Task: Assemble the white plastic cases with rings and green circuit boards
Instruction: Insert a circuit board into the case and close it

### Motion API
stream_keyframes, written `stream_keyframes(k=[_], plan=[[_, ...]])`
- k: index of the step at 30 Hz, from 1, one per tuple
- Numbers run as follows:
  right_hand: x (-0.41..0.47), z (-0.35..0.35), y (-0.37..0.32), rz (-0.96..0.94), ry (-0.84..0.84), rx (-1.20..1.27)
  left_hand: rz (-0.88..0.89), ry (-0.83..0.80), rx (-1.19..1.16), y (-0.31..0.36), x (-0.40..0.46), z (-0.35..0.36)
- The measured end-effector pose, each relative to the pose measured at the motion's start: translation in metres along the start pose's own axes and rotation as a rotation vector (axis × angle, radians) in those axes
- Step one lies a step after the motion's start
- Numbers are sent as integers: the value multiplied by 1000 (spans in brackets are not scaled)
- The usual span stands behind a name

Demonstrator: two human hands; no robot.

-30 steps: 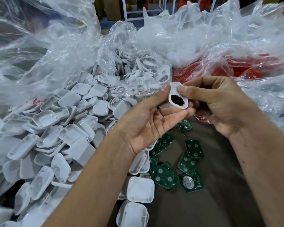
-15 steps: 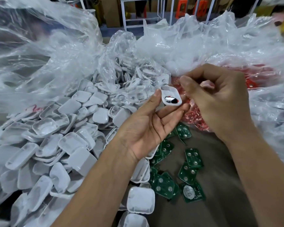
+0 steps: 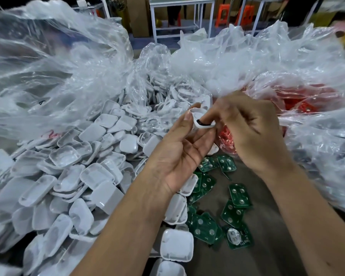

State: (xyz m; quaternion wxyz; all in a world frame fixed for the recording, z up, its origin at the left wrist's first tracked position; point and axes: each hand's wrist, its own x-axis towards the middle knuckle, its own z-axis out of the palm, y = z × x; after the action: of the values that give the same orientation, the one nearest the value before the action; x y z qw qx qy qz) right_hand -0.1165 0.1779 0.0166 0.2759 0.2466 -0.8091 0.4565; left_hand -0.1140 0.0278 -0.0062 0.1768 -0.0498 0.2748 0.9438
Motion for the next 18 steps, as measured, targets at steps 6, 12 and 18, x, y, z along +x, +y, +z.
stream_keyframes(k=[6,12,18], plan=[[65,4,19,222,355,-524,13,27,-150,3,1,4],[128,8,67,512,-206,-852,-4,-14,-185,6,-1,3],[114,19,72,486,-2,-739,-3,-30,-190,6,0,-1]])
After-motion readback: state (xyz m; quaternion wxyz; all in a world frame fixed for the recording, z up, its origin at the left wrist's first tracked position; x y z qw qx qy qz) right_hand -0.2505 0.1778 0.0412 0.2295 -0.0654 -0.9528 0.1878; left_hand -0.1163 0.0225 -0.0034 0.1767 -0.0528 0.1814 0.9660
